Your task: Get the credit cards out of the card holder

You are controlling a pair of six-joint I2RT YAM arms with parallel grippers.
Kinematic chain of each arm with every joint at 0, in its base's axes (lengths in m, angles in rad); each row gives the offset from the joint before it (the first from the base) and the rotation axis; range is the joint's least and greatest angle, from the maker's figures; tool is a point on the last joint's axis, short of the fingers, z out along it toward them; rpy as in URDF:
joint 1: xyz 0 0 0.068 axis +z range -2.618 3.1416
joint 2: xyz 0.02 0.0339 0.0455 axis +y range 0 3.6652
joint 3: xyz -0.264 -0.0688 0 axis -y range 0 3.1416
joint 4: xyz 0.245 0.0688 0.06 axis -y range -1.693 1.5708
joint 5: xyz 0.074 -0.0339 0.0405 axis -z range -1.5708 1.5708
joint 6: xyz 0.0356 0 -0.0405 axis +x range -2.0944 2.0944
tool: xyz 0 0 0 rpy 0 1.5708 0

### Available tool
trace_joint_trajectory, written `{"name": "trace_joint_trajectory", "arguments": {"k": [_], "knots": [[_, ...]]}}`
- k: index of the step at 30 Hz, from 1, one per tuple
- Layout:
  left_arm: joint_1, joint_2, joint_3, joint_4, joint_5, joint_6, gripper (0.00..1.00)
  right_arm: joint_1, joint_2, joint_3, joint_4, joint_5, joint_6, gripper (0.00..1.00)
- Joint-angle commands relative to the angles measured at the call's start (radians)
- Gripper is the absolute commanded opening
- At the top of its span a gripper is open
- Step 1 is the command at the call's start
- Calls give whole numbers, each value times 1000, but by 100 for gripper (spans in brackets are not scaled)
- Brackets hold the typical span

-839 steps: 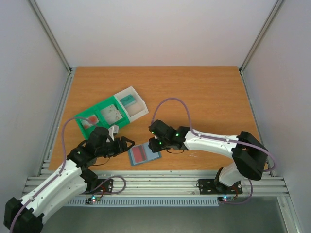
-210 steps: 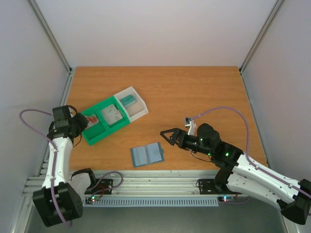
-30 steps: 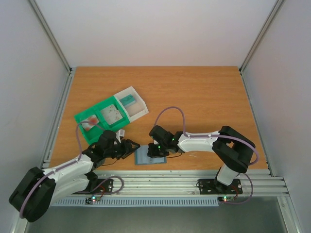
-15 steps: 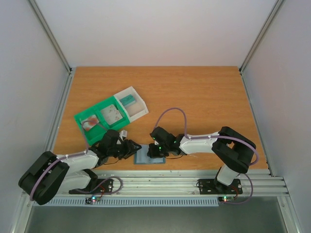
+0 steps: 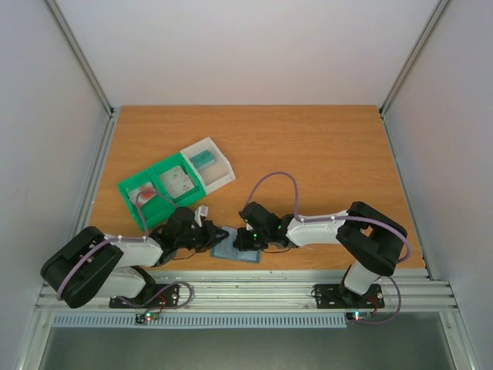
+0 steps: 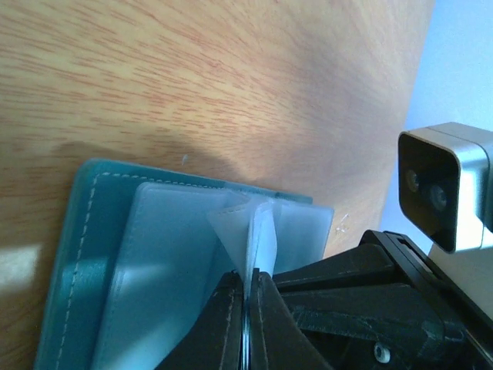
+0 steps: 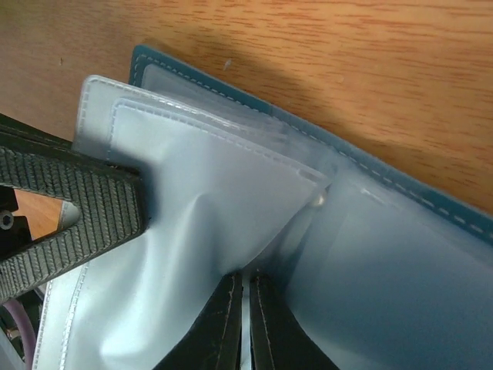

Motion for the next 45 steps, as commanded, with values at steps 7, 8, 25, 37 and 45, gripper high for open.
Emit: {"name": "trace_joint_trajectory", "arguments": {"k": [7, 8, 25, 37, 45], "knots": [[-99, 125, 45, 214, 25, -73, 4, 3, -1, -36, -20, 63, -8, 7], [-99, 123, 45, 211, 20, -73, 5, 3, -10, -36, -27, 67, -11, 8], [-104, -245, 88, -279, -118, 32, 22, -6, -63, -41, -54, 102, -32, 6], [-106, -210, 134, -424, -168, 105, 42, -6, -57, -54, -51, 111, -30, 5], [-106, -214, 137, -483, -200, 145, 51, -6, -57, -52, -50, 108, -33, 5]]}}
